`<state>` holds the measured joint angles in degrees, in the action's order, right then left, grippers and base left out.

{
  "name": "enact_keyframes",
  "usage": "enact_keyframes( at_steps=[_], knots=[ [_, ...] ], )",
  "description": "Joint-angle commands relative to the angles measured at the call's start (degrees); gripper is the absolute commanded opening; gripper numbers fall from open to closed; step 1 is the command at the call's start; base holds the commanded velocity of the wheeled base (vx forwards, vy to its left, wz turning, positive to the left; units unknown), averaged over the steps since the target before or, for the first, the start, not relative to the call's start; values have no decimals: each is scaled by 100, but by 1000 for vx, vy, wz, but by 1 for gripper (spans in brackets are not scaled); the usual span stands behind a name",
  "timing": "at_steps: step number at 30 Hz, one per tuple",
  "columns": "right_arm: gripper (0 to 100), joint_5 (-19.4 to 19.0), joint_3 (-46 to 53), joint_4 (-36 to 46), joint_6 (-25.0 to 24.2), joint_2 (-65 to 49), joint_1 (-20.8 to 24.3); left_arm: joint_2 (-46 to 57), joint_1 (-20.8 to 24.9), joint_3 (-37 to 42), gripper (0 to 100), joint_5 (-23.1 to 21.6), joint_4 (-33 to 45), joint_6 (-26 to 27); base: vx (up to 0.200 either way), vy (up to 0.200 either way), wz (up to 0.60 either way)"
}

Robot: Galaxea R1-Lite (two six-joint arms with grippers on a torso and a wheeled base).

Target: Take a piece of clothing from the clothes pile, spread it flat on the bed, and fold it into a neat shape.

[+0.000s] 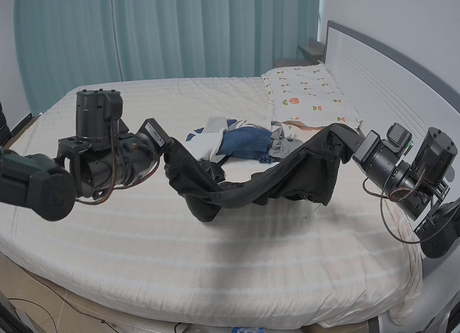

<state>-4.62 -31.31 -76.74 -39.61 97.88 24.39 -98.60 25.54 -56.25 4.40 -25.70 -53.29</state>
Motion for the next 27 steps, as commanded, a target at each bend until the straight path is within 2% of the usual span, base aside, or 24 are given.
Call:
enact_keyframes(
  at_steps=[1, 8, 10, 17, 20, 27],
  knots=[
    [0, -118, 142, -166, -56, 74, -31, 781, -14, 984, 0, -36, -120, -50, 0, 0, 0],
    [0, -109, 388, -183, -3, 223, 57, 1009, 4, 2153, 0, -458, -1271, -507, 0, 0, 0],
    [0, -118, 397, -175, -12, 232, 66, 1009, 4, 2311, 0, -554, -1500, -639, -200, 0, 0],
    [0, -92, 485, -175, -12, 249, 145, 1044, 4, 2628, 0, -598, -1579, -674, -200, 0, 0],
    [0, -83, 459, -175, 6, 276, 153, 1106, 4, 2768, 0, -792, -1579, -666, -200, 0, 0],
    [0, -83, 503, -175, -3, 223, 145, 1211, 4, 2821, 0, -880, -1579, -683, 0, 0, 0]
  ],
)
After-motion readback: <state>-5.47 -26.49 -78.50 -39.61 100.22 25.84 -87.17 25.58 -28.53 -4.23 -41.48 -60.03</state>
